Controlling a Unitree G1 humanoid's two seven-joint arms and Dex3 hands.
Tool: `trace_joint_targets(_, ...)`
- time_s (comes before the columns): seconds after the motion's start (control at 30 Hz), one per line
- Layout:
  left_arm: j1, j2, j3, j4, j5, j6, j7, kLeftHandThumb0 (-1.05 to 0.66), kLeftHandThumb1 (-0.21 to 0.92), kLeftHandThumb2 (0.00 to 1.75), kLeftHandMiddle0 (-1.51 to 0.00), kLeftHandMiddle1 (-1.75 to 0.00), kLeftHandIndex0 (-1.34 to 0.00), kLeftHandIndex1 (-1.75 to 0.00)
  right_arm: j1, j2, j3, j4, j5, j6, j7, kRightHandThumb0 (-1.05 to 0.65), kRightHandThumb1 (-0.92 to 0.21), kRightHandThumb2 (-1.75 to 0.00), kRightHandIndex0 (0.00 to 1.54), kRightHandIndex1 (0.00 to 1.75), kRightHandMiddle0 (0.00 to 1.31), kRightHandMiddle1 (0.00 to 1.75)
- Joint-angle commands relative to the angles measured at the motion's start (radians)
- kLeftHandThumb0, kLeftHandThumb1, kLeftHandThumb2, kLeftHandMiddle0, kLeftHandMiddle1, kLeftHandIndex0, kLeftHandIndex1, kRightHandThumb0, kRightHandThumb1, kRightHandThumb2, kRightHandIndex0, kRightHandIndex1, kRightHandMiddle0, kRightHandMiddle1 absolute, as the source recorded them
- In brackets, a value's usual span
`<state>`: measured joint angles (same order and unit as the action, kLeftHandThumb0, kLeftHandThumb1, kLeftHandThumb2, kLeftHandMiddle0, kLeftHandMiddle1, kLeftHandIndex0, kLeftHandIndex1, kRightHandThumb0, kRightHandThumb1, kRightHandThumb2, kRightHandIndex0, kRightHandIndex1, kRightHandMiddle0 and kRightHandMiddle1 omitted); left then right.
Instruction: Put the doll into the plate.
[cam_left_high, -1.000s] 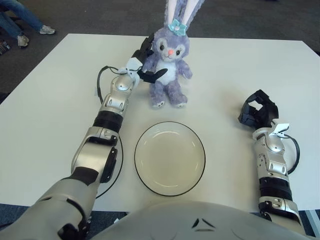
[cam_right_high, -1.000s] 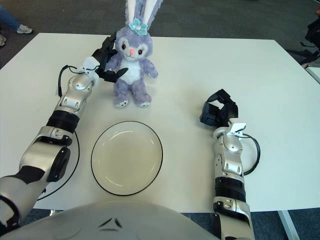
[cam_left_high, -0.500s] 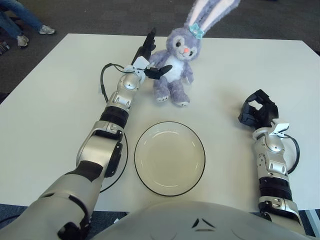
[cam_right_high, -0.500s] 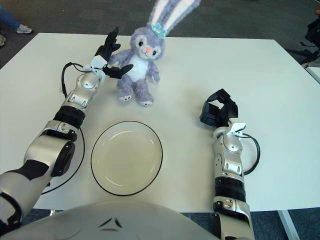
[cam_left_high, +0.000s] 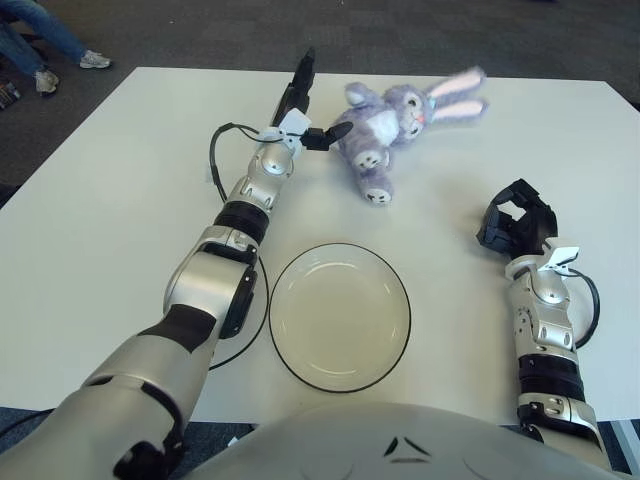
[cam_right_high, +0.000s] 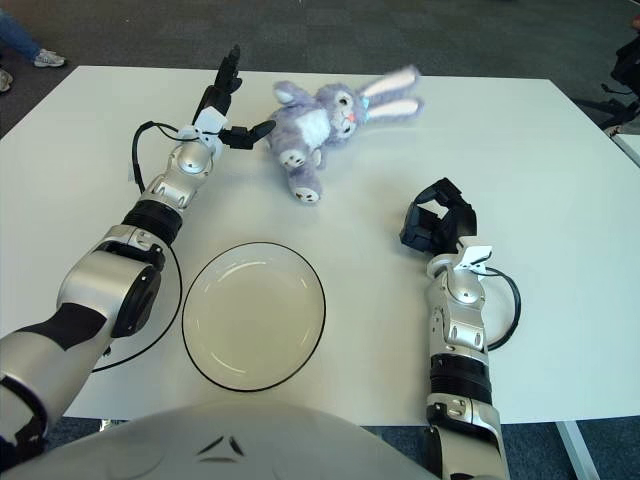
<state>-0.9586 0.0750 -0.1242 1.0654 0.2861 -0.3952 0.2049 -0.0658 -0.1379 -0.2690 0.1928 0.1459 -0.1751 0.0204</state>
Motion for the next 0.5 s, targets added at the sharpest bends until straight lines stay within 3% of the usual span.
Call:
trace_joint_targets(0.0, -0.059, -0.014, -0.021, 0.078, 0.037, -0.014, 0.068, -0.81, 0.51, 0.65, 0.0, -0.47, 0.0, 0.0, 0.041, 0.027, 0.005, 0.044, 0.016, 0.019, 0.006, -0.5, -0.27, -1.37, 1.22, 1.75, 0.65, 1.75)
trace_joint_targets(0.23, -0.087, -0.023, -0.05, 0.133, 0.076, -0.009, 0.145, -0.92, 0.55, 0.58, 0.0, -0.43, 0.0, 0.0, 0.042, 0.03, 0.004, 0.041, 0.015, 0.019, 0.003, -0.5, -0.27, -1.37, 1.22, 1.75, 0.65, 1.75)
trace_joint_targets(0.47, -0.092, -0.031, -0.059, 0.143, 0.087, -0.016, 0.163, -0.97, 0.59, 0.51, 0.0, -0.48, -0.03, -0.03, 0.042, 0.03, 0.005, 0.039, 0.017, 0.019, 0.007, -0.5, -0.27, -1.37, 1.21, 1.75, 0.65, 1.75)
